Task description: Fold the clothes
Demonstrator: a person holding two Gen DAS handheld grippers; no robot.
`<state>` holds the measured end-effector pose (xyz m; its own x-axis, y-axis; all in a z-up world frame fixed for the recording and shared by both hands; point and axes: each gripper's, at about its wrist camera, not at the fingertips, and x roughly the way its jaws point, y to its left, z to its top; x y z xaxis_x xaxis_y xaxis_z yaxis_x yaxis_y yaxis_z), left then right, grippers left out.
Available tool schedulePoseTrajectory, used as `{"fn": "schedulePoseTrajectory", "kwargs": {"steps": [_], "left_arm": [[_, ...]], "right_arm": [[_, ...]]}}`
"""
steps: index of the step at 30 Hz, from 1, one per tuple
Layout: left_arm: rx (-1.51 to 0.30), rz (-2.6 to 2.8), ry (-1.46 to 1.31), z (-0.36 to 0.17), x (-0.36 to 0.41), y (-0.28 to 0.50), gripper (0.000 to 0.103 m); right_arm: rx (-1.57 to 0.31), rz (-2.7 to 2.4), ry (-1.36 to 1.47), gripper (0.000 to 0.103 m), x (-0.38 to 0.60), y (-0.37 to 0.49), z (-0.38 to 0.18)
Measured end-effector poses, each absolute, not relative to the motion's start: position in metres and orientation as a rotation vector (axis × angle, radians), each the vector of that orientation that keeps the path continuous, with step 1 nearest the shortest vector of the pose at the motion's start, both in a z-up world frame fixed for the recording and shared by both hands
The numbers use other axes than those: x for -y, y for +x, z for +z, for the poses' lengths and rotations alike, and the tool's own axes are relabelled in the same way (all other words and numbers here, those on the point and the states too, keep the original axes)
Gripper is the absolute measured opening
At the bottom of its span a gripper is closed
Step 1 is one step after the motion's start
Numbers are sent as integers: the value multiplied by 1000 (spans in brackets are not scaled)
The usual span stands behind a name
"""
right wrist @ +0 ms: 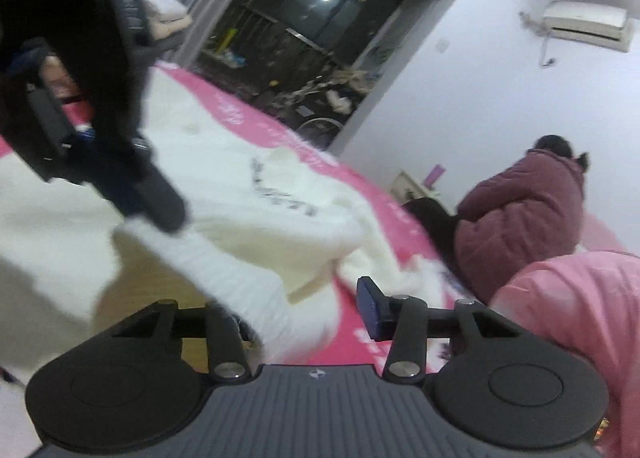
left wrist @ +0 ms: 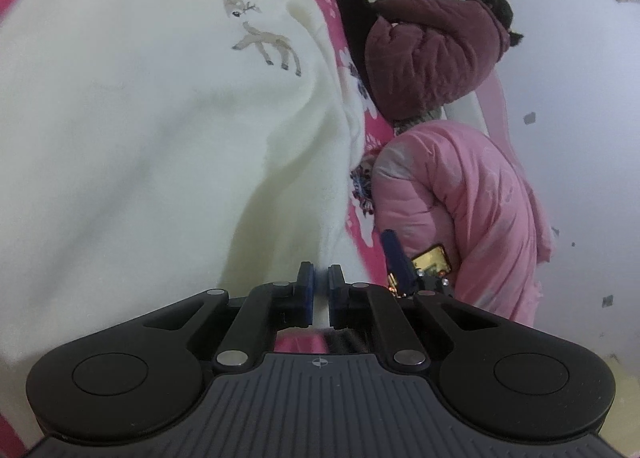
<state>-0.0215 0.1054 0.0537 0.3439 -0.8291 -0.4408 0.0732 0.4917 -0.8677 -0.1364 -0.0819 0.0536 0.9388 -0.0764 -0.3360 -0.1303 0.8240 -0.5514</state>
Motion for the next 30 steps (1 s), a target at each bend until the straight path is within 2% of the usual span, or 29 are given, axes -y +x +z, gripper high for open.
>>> {"fn": "schedulePoseTrajectory", "kwargs": {"steps": [1, 2, 8, 9, 10, 13, 17, 19, 22, 26, 30], "left_arm": [[-1058, -693, -861, 54, -106, -22, 5], [-1056, -691, -849, 54, -106, -23, 5], [-1063, -613, -669, 45, -105, -24, 6], [-1059, -578, -622, 42, -104, -25, 6], [-1050, -527, -559, 39, -105, -25, 6], [-1064, -427, -508, 25, -114, -26, 6], [-1089, -363, -542, 14, -134, -28, 7], [-1099, -346, -574, 12, -144, -29, 7], [-1132, -326, -622, 9, -160, -33, 6], [-1130, -312, -537, 23, -171, -47, 7], [-1133, -313, -461, 38, -182, -72, 10]], "right_arm": [[-356, 14, -589, 31, 87, -136, 57], [-364, 1, -568, 29, 93, -135, 59], [-455, 35, -530, 29, 104, -119, 53], [-499, 58, -523, 23, 104, -113, 47], [-546, 70, -473, 2, 110, -107, 47], [-604, 48, -180, 2, 152, -105, 78], [-504, -35, 44, 2, 208, -140, 142], [-589, -59, 128, 2, 227, -144, 128], [-815, -95, 324, 2, 259, -137, 74], [-761, -60, 231, 2, 243, -150, 90], [-950, 14, 115, 5, 245, -130, 66]]}}
